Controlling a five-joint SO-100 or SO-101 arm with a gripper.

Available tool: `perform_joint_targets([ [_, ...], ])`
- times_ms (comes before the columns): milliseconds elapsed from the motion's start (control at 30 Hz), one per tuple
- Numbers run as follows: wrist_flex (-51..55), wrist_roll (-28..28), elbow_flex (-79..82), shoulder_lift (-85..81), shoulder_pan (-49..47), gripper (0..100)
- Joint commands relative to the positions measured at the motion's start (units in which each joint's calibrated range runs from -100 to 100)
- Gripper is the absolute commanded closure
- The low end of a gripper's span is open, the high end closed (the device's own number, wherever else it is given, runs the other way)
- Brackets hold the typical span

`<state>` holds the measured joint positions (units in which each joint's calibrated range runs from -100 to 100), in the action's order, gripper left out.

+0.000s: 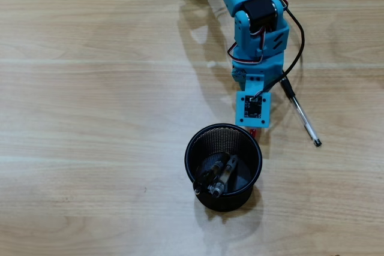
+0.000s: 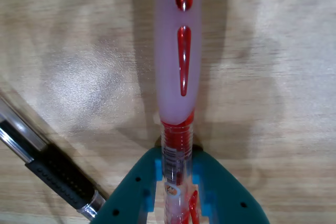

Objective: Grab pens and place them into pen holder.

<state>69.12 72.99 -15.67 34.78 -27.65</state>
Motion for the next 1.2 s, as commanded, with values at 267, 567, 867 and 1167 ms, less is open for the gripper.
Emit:
perform_joint_targets([
  [267,6.26,-0.32,3.0,-17.6,1.19,98],
  [567,11.94,-0.32,14.45,-38.18,4.55,98],
  [867,7.03,-4.48,18.96,-45.65,8.27,98],
  [1167,-16.9,-9.82,22.83,-47.5,10.17,98],
])
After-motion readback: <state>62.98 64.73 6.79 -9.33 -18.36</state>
